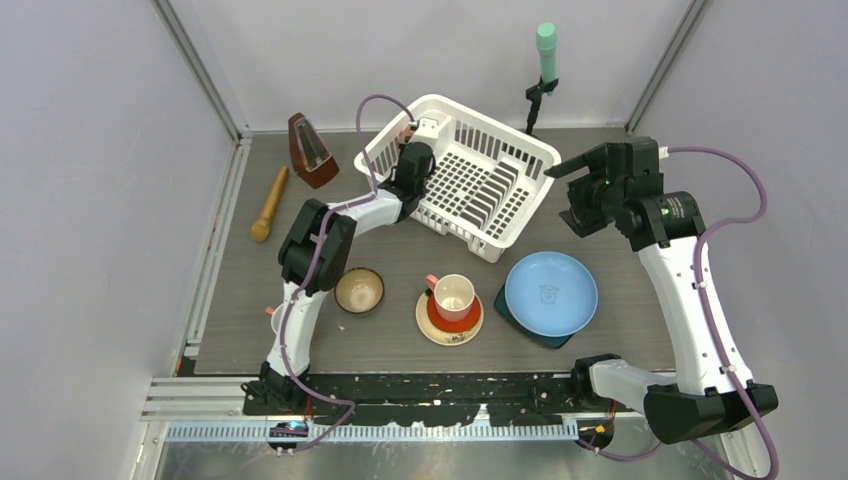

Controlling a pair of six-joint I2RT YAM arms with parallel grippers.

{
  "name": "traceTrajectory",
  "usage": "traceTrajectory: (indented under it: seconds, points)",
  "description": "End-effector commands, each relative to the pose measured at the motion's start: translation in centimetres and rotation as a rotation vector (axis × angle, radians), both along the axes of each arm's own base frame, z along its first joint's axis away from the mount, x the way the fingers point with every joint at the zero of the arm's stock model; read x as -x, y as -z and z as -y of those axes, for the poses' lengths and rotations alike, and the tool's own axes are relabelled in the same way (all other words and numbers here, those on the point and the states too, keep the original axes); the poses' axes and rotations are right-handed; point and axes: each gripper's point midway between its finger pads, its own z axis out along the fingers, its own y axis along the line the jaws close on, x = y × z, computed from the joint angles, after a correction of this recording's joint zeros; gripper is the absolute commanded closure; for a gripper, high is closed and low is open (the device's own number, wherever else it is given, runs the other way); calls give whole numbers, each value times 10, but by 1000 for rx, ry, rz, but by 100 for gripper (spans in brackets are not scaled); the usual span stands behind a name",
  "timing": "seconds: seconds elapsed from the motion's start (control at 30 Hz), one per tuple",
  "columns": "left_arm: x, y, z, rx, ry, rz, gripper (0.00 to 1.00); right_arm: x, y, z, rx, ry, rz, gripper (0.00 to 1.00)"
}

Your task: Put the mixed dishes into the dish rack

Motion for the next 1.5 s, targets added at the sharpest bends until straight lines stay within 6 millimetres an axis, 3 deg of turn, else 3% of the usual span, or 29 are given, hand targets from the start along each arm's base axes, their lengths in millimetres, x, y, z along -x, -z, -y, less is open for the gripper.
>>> traceTrajectory:
  seconds: [0.0,0.17,0.37,0.6,0.73,0.8,0.87,0.97,1.07,1.17,1.27,1.37,1.47]
  points:
    - [-14,-39,9,101,16,123,100,-7,-7,-3,-23,-10,38,10]
    - [-14,-30,5,124,-6,62,94,-8,-5,-3,-24,-12,32,10]
    - [-13,-28,0,170,-14,10,56,-5,-4,-3,-27,-13,31,9]
    - [-12,-37,-8,176,-32,7,56,-1,-7,-3,-28,-14,44,9]
    - [-12,-56,-5,176,2,31,54,0,-9,-2,-25,-13,53,9]
    - [-11,-69,-2,177,21,36,48,0,-10,-1,-19,-15,56,9]
    - [-9,-82,1,175,50,24,37,0,-12,-1,-7,-26,63,9]
    - [1,-106,5,183,92,-2,14,0,-13,3,51,-47,78,5]
    - [17,-125,3,187,118,-46,3,0,-13,5,111,-92,103,1]
    - [43,-143,2,203,174,-100,0,5,-15,-10,155,-262,168,1]
    - [82,-157,-2,217,239,-188,0,18,-10,-17,208,-383,186,1]
    - [120,-174,-18,333,193,-234,0,30,0,-13,270,-434,179,1]
    - [165,-180,-21,409,250,-315,0,45,14,-15,284,-495,165,1]
